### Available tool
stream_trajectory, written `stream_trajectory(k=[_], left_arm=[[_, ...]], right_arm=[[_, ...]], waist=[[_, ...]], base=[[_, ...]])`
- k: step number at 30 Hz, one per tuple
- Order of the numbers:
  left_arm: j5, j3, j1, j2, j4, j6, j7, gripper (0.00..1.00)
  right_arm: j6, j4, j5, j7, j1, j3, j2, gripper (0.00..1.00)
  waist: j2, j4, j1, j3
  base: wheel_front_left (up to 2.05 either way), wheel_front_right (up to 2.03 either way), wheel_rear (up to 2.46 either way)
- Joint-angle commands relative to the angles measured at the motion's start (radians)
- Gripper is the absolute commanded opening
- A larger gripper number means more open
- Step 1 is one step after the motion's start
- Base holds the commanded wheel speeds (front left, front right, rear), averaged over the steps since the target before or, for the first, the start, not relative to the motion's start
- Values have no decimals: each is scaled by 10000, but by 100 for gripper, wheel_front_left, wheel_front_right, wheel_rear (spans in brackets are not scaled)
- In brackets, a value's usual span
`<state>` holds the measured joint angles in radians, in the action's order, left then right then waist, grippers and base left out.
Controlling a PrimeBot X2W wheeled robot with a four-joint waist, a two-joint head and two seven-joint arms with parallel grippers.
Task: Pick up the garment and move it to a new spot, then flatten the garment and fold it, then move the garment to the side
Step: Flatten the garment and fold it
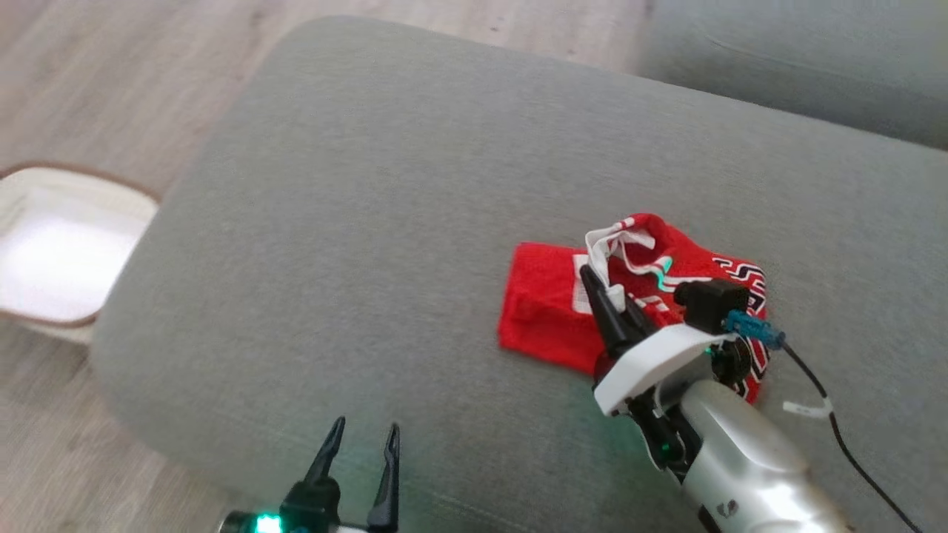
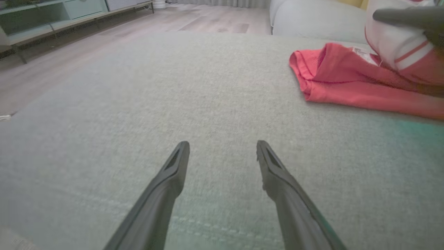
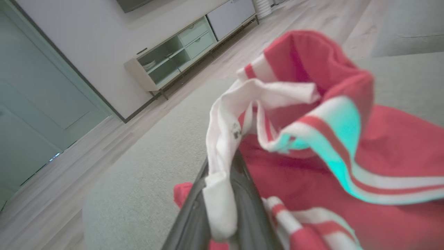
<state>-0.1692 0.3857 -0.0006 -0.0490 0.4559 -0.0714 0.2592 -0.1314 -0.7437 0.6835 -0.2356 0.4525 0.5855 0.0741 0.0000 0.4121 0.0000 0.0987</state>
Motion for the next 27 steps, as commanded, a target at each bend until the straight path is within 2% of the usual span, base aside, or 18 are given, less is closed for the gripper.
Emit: stream_trajectory(k=[1, 2, 5, 9, 12, 21, 27], left_arm=[[-27, -265, -138, -12, -187, -30, 26, 100], [-37, -269, -109, -12, -178, -41, 26, 100], [-74, -369, -46, -12, -185, -116, 26, 100], [-74, -584, -84, -12, -295, -161, 26, 100], [-42, -687, -222, -12, -409, -161, 26, 100], [38, -889, -713, -12, -716, -264, 26, 100], [141, -1224, -689, -12, -747, -418, 26, 100]], right_arm=[[7, 196, 181, -36, 567, 258, -218, 63], [7, 171, 252, -66, 631, 365, -224, 100], [7, 443, 578, -179, 759, 686, -233, 100], [7, 813, 532, -249, 842, 818, -236, 100], [7, 1175, -88, -257, 726, 46, -208, 100], [7, 1665, -2842, -260, -840, -3387, -82, 100], [7, 2123, -4248, -261, -1894, -4798, -179, 100]], waist=[[0, 554, 0, -152], [0, 570, 0, -181], [0, 385, 0, -291], [0, -257, 0, -428], [0, -822, 0, -460], [0, -2272, 0, -507], [0, -2989, 0, -599]], base=[[0, 0, 0], [0, 0, 0], [0, 0, 0], [0, 0, 0], [0, 0, 0], [0, 0, 0], [0, 0, 0]])
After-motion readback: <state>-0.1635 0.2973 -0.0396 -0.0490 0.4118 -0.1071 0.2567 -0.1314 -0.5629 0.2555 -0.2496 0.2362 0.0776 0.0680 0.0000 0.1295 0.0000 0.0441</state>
